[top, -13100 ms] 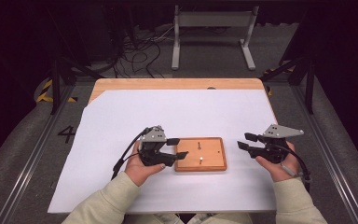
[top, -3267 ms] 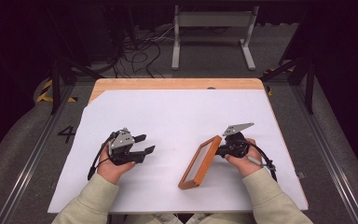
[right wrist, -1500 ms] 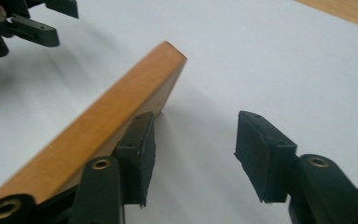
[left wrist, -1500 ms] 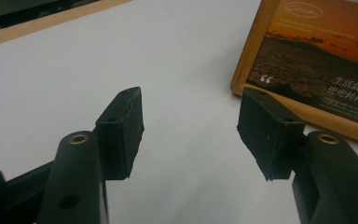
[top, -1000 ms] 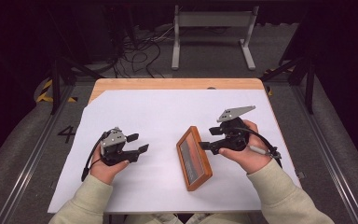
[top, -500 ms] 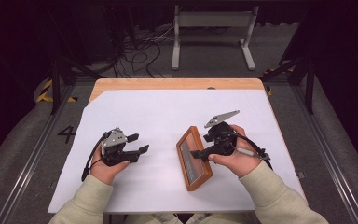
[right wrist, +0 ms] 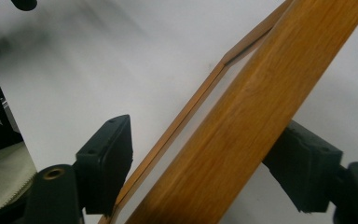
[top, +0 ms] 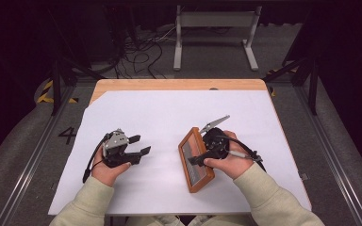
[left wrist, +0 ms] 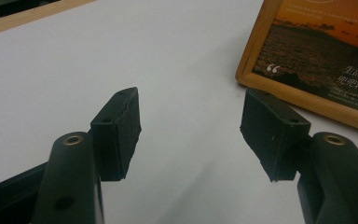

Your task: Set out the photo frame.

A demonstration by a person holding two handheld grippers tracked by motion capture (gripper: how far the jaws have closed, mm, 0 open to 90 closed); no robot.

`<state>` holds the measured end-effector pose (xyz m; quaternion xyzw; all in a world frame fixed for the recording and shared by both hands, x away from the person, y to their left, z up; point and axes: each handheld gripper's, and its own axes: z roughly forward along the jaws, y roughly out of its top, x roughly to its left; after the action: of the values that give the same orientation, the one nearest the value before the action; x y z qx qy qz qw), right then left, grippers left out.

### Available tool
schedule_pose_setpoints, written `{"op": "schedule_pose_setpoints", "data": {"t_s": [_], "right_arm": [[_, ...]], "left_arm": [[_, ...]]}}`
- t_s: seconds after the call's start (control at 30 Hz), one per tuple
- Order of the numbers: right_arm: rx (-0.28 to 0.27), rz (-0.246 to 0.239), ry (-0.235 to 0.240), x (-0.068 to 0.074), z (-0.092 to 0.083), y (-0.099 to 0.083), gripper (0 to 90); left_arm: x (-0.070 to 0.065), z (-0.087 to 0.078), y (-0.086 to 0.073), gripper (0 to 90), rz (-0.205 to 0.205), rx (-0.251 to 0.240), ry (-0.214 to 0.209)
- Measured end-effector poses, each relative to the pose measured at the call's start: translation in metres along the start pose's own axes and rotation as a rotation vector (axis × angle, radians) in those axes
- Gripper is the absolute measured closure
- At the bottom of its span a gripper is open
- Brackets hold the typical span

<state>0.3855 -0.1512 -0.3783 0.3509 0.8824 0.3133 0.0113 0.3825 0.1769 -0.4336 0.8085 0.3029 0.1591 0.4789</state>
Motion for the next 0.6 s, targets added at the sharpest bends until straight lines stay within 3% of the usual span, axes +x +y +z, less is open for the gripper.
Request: {"op": "schedule_pose_setpoints", "data": {"t_s": [0.23,0.6], "right_arm": [[0.035,0.005,0.003,0.0026,-0.0012,0.0,44.7],[0.042,0.018,-0.004,0.0026,-0.0019,-0.0004,47.9]], "left_arm": [[0.0,0.0002,0.0,38.0,0.0,0.003,-0.003],[-0.0003,0.0011,-0.0001,37.8,0.001,0.007,-0.005]]}}
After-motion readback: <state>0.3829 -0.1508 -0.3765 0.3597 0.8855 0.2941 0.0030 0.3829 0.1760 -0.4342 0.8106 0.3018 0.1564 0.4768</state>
